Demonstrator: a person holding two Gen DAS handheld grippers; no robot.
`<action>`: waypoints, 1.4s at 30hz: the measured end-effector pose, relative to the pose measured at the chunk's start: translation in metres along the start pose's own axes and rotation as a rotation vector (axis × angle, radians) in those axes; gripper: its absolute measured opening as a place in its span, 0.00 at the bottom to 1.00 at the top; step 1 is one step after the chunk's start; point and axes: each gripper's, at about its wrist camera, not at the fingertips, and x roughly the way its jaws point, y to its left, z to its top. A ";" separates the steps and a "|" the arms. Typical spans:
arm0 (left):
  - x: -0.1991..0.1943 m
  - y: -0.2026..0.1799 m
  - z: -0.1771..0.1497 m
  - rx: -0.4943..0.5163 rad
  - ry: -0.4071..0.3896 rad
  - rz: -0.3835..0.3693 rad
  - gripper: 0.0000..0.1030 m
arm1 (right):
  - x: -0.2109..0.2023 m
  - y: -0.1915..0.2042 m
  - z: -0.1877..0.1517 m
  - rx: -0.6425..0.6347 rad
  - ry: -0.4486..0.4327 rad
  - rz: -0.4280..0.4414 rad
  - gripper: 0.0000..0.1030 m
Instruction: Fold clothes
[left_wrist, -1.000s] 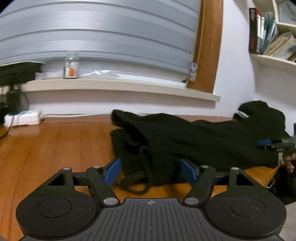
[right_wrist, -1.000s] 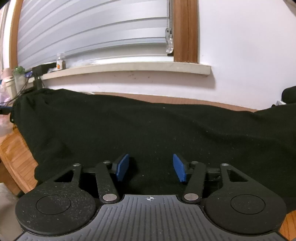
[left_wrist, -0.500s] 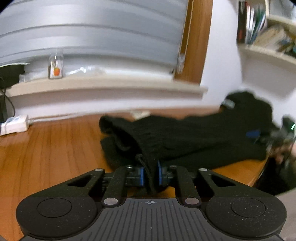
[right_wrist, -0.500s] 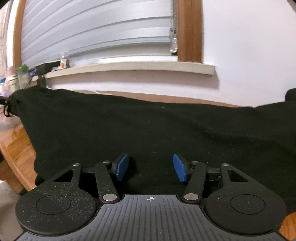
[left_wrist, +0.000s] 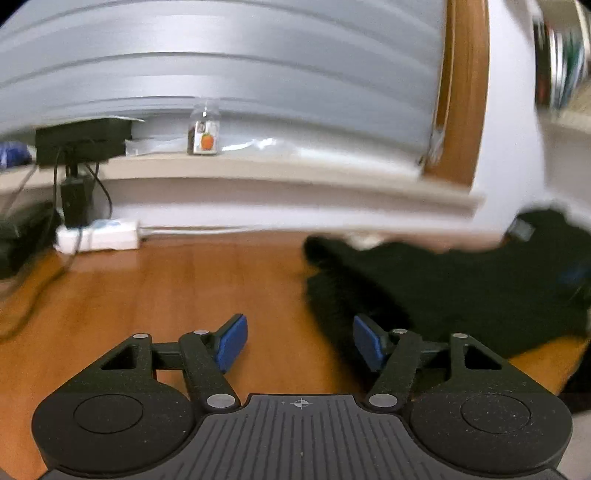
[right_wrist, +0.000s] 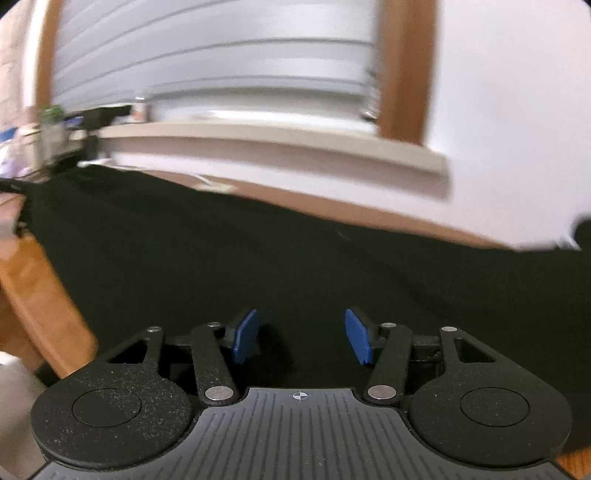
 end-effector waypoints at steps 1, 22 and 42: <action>0.008 -0.001 0.001 0.020 0.025 -0.004 0.46 | 0.004 0.012 0.009 -0.036 0.002 0.024 0.42; 0.052 0.006 0.010 0.009 0.124 -0.260 0.29 | 0.116 0.247 0.101 -0.554 0.062 0.495 0.49; 0.032 0.031 0.009 -0.097 -0.003 -0.221 0.29 | 0.197 0.262 0.168 -0.299 0.110 0.414 0.64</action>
